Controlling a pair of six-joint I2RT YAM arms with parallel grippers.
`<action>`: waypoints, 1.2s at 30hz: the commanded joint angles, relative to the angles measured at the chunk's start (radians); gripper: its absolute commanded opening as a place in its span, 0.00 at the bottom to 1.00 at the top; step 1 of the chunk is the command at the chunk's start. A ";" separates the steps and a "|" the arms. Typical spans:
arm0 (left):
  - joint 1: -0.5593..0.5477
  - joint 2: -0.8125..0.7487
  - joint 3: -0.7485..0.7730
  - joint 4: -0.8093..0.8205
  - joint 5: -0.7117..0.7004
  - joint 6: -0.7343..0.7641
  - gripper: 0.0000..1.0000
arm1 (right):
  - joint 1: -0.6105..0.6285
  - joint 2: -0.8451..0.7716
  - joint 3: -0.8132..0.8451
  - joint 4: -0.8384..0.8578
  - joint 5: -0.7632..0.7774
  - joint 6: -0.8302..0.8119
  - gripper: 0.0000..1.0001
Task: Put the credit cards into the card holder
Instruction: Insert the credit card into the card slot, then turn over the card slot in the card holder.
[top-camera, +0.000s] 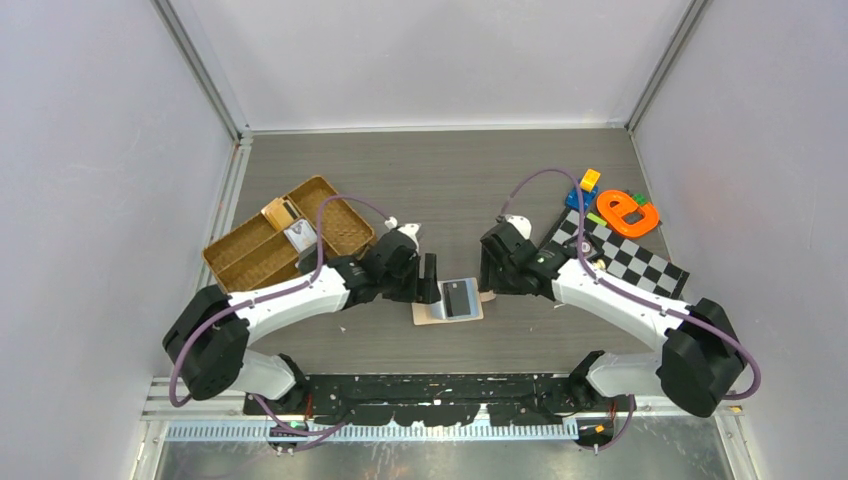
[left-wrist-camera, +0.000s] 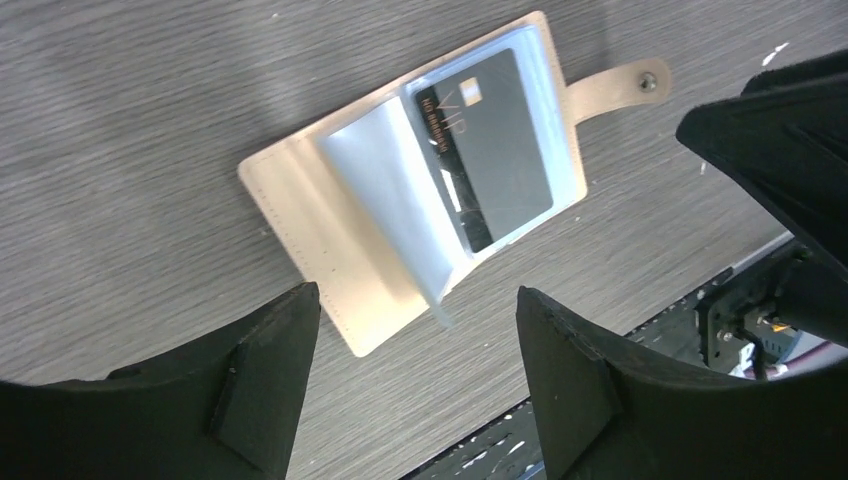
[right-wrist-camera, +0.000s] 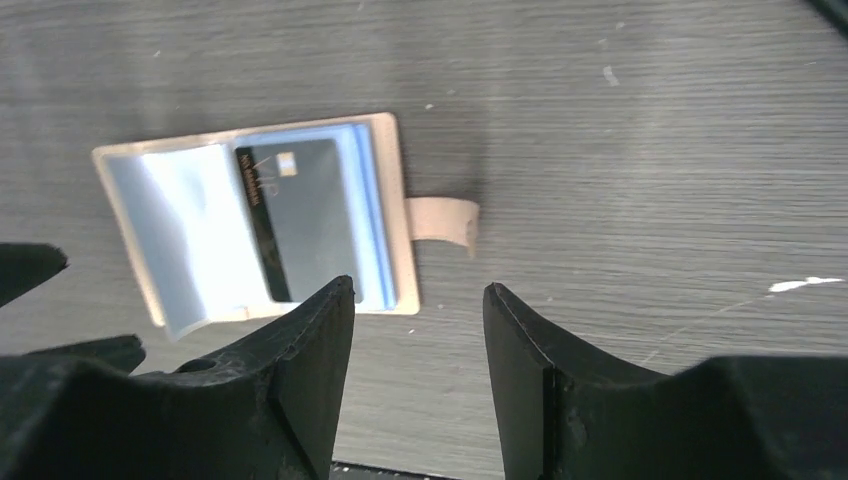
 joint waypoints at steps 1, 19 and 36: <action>0.030 -0.061 -0.023 -0.041 -0.021 0.028 0.75 | 0.003 -0.009 -0.046 0.123 -0.147 -0.006 0.55; 0.129 -0.010 -0.149 0.186 0.179 -0.079 0.58 | -0.057 0.142 -0.139 0.353 -0.358 0.004 0.28; 0.134 0.037 -0.172 0.164 0.147 -0.064 0.23 | -0.063 0.192 -0.156 0.366 -0.330 0.010 0.26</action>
